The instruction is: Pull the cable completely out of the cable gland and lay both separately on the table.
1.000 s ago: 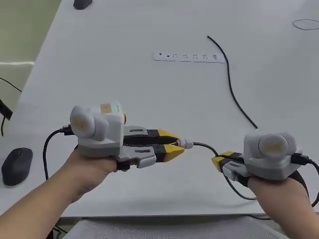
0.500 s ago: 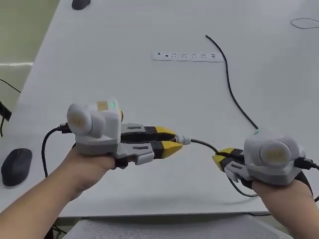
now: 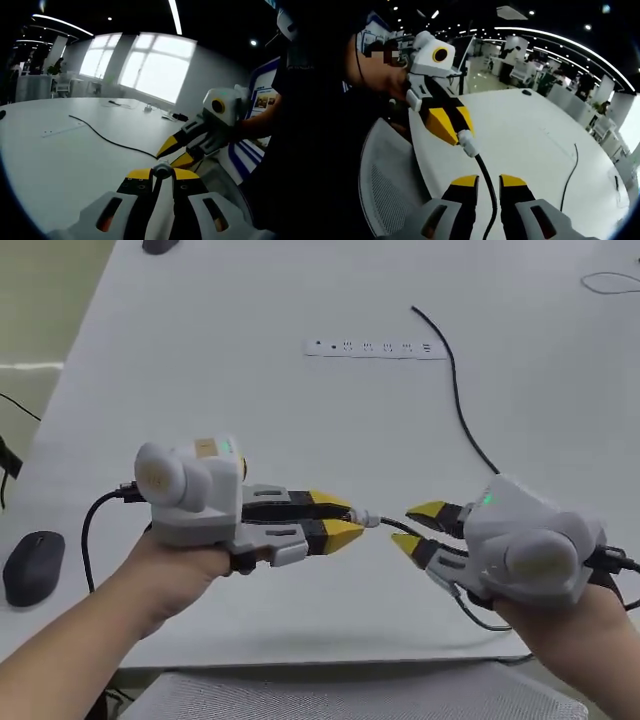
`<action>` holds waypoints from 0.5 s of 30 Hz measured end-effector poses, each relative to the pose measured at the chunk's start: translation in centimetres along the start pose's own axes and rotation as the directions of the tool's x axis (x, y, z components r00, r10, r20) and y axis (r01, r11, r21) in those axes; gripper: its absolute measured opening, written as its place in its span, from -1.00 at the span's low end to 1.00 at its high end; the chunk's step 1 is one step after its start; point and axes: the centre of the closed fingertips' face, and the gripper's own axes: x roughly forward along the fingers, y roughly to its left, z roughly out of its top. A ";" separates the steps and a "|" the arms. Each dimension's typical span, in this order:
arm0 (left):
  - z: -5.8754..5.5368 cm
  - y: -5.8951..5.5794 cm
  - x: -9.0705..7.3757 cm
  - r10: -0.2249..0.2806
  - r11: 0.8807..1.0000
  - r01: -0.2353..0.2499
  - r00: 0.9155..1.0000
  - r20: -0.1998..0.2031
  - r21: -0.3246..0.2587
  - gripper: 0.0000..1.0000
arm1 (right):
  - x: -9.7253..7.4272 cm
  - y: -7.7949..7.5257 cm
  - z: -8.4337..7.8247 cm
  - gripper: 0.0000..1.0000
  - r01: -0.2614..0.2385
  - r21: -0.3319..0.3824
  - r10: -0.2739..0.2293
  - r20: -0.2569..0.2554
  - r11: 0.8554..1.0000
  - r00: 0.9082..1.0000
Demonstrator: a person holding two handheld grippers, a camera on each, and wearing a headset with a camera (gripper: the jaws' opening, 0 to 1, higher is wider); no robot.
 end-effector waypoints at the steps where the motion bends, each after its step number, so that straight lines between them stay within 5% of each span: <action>1: 0.0 0.0 0.0 0.000 1.000 0.000 1.000 0.000 -0.001 -0.70 | 0.1 0.1 0.1 -0.76 -0.001 -0.007 0.001 -0.001 1.000 1.000; 15: -0.2 -0.2 0.1 -0.002 1.000 0.002 1.000 -0.002 -0.014 -0.70 | 0.6 0.6 0.7 -0.95 -0.006 -0.120 0.005 -0.005 0.993 1.000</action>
